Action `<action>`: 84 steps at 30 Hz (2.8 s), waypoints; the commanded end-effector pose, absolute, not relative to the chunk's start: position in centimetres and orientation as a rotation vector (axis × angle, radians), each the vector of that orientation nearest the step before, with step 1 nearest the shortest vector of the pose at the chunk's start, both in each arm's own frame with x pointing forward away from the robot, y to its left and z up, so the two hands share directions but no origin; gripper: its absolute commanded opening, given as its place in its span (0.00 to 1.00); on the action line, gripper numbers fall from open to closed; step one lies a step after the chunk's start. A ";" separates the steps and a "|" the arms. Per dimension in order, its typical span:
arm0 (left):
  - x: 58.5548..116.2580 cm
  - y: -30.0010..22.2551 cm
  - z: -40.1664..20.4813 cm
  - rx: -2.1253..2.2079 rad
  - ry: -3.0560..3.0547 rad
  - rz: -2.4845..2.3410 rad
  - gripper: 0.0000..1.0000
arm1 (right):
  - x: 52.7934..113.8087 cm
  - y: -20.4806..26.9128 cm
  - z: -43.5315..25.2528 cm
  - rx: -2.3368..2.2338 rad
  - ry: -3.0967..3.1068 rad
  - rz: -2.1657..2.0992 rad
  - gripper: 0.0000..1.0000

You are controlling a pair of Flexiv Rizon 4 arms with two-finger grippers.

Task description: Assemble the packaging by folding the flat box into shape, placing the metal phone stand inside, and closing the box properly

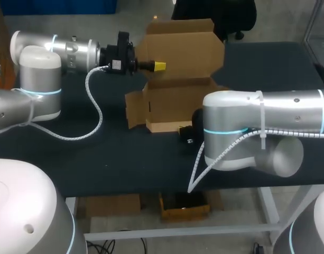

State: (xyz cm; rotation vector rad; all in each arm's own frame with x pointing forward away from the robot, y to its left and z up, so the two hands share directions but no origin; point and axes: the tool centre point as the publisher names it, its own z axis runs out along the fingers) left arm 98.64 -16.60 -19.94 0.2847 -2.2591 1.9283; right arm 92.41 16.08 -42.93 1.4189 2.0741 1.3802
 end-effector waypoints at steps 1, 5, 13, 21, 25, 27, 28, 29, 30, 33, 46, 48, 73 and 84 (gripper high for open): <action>97.7 -16.6 -20.2 0.297 -2.265 1.927 0.00 | 92.4 16.5 -43.4 1.419 2.063 1.376 0.00; 97.2 -16.6 -20.5 0.304 -2.259 1.921 0.00 | 92.4 16.5 -43.4 1.419 2.063 1.376 0.00; 96.6 -16.7 -21.3 0.323 -2.229 1.923 0.00 | 92.4 16.5 -43.4 1.419 2.063 1.376 0.00; 96.0 -16.8 -21.9 0.314 -2.229 1.906 0.00 | 92.4 16.5 -43.4 1.419 2.063 1.376 0.00; 95.9 -16.7 -22.2 0.319 -2.227 1.899 0.00 | 92.4 16.5 -43.4 1.419 2.063 1.376 0.00; 95.7 -16.7 -22.3 0.321 -2.227 1.896 0.00 | 92.4 16.5 -43.4 1.419 2.063 1.376 0.00; 95.7 -16.7 -22.3 0.323 -2.227 1.895 0.00 | 92.4 16.5 -43.4 1.419 2.063 1.376 0.00; 95.6 -16.7 -22.3 0.325 -2.226 1.893 0.00 | 92.4 16.5 -43.4 1.419 2.063 1.376 0.00; 95.5 -16.6 -22.4 0.326 -2.225 1.891 0.00 | 92.4 16.5 -43.4 1.419 2.063 1.376 0.00; 95.2 -16.6 -22.5 0.332 -2.221 1.884 0.00 | 92.4 16.5 -43.4 1.419 2.063 1.376 0.00; 94.3 -16.8 -23.3 0.366 -2.220 1.831 0.00 | 92.4 16.5 -43.4 1.419 2.063 1.376 0.00; 94.1 -16.8 -23.5 0.368 -2.220 1.826 0.00 | 92.4 16.5 -43.4 1.419 2.063 1.376 0.00; 94.0 -16.6 -23.9 0.381 -2.217 1.841 0.00 | 92.4 16.5 -43.4 1.419 2.063 1.376 0.00; 93.9 -16.7 -23.9 0.382 -2.218 1.843 0.00 | 92.4 16.5 -43.4 1.419 2.063 1.376 0.00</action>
